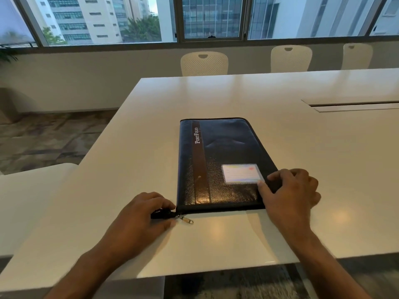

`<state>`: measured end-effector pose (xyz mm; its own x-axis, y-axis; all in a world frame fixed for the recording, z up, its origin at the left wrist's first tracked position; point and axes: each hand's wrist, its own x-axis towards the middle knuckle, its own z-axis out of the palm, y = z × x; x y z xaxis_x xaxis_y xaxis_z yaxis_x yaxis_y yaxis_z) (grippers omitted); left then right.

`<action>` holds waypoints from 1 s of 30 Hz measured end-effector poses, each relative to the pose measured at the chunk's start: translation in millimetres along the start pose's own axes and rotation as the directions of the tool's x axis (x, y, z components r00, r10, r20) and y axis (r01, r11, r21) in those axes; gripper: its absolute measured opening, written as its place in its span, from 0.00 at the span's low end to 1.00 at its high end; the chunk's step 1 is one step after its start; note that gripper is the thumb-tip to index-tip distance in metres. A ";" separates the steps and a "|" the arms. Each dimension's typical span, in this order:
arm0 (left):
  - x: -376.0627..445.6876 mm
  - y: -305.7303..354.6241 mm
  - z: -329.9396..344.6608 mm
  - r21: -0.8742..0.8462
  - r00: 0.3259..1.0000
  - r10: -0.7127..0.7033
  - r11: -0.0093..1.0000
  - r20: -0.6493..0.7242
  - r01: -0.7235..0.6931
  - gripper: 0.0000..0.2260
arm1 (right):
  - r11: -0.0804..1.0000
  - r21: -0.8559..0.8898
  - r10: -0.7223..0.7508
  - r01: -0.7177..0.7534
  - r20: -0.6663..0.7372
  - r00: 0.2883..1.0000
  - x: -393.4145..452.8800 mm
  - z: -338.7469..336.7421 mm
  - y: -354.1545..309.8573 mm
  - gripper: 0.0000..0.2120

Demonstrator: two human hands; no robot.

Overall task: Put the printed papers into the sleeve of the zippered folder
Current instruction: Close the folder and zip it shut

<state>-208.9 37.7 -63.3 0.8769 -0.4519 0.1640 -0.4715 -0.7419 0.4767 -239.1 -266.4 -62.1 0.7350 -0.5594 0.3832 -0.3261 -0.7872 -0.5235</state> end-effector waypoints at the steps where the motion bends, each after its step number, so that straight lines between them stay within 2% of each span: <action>1: -1.1 0.4 1.5 -0.003 1.000 0.004 1.000 -0.021 -0.004 0.09 | 0.998 0.050 -0.040 0.041 -0.021 0.999 -4.3 -1.5 -5.0 0.08; 4: -3.7 0.7 5.8 -0.012 0.998 0.020 1.000 -0.065 -0.021 0.07 | 0.953 0.237 -0.190 0.187 -0.013 0.982 -26.4 -3.0 -25.9 0.06; 6: -4.0 0.2 8.5 -0.043 0.996 0.008 0.999 -0.089 -0.012 0.06 | 0.902 0.350 -0.294 0.253 0.067 0.953 -45.9 -1.3 -42.3 0.09; 9: -2.9 -0.7 11.5 -0.097 0.994 -0.028 0.995 -0.106 0.017 0.04 | 0.875 0.375 -0.411 0.308 0.238 0.880 -73.6 4.0 -63.9 0.14; 11: -1.8 -1.3 11.2 -0.103 0.994 -0.040 0.994 -0.101 0.030 0.04 | 0.867 0.356 -0.457 0.349 0.290 0.841 -86.2 8.9 -74.0 0.17; 14: -0.3 -2.1 9.4 -0.142 0.994 -0.042 0.990 -0.098 0.028 0.04 | 0.869 0.331 -0.470 0.369 0.314 0.825 -93.7 14.6 -86.8 0.19; 19: -0.2 -1.9 7.1 -0.182 0.997 -0.026 0.983 -0.074 0.012 0.05 | 0.866 0.281 -0.492 0.414 0.326 0.807 -96.9 21.5 -99.9 0.13; 30: -0.8 -2.9 9.5 -0.072 0.989 -0.002 0.997 -0.151 -0.009 0.06 | 0.929 0.239 -0.354 0.281 0.362 0.862 -93.6 18.3 -101.3 0.11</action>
<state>-209.1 35.5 -73.1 0.8817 -0.3708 0.2916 -0.4717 -0.6998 0.5364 -264.0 -129.5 -58.9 0.9644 -0.1096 0.2406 0.0458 -0.8270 -0.5604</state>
